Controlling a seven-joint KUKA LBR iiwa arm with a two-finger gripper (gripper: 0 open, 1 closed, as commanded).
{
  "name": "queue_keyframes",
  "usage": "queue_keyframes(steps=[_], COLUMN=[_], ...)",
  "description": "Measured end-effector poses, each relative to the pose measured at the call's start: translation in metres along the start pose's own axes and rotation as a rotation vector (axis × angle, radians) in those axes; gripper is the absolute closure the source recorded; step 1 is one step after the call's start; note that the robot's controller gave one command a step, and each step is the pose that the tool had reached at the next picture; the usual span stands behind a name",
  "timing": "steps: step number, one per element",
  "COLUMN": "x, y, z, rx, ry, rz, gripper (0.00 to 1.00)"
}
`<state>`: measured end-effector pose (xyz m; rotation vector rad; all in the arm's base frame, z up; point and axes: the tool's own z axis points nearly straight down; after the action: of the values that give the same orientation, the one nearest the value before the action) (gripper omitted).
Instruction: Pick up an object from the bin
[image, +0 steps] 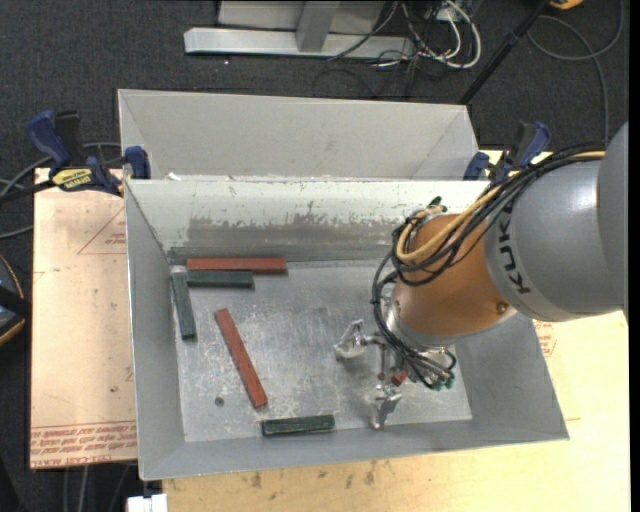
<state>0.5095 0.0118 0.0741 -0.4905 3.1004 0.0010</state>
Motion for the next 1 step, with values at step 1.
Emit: queue_keyframes(steps=[1], x=[-0.0003], y=[0.0003], z=[-0.0006], rx=[0.003], ry=[-0.002], rz=[0.003], gripper=[0.0])
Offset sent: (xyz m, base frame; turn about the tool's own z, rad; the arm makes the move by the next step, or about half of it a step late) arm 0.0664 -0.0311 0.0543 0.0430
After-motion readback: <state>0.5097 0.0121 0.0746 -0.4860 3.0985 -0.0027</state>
